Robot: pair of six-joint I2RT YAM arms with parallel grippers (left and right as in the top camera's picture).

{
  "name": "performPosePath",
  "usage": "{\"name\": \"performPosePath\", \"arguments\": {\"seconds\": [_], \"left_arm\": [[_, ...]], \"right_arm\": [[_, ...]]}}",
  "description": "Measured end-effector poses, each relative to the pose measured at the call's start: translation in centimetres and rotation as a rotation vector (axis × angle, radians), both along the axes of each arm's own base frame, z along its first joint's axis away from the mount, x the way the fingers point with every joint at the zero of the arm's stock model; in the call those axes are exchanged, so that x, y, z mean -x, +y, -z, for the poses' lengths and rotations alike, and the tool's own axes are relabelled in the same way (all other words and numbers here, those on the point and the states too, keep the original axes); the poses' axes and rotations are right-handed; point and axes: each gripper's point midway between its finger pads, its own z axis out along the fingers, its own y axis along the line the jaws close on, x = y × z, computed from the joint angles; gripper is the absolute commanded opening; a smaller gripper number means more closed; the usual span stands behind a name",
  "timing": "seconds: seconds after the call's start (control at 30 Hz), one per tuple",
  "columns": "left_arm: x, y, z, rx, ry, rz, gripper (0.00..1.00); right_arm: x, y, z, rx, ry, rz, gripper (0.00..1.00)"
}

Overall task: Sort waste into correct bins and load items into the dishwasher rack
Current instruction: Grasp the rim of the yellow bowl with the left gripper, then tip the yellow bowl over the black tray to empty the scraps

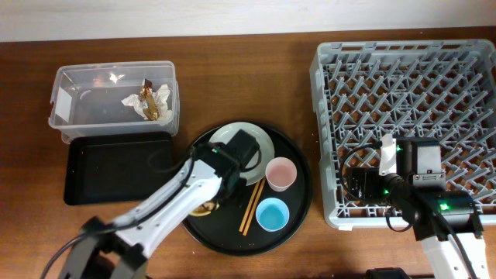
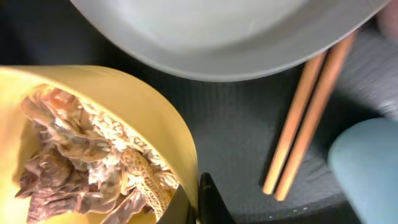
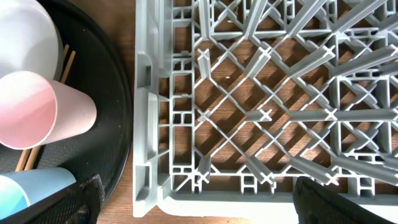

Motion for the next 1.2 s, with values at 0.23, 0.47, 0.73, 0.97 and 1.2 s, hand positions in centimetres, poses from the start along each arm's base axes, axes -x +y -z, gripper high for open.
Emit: {"name": "performPosePath", "arguments": {"seconds": [0.23, 0.47, 0.73, 0.97, 1.2], "left_arm": [[-6.8, 6.7, -6.4, 0.114, -0.181, -0.187, 0.0], [-9.5, 14.9, -6.5, 0.437, -0.165, -0.309, 0.0], [-10.6, 15.9, -5.2, 0.933, -0.122, -0.298, 0.0], [-10.5, 17.4, -4.7, 1.155, -0.176, -0.309, 0.0], [-10.5, 18.8, -8.7, 1.447, -0.263, -0.449, 0.0]], "right_arm": [[0.0, 0.0, 0.0, 0.0, 0.001, 0.001, 0.98], [0.0, 0.0, 0.0, 0.0, 0.0, 0.0, 0.98], [0.0, 0.0, 0.0, 0.0, 0.0, 0.0, 0.98], [0.0, 0.0, 0.0, 0.0, 0.001, 0.0, 0.98], [0.0, 0.0, 0.0, 0.0, 0.001, 0.0, 0.98]]}}
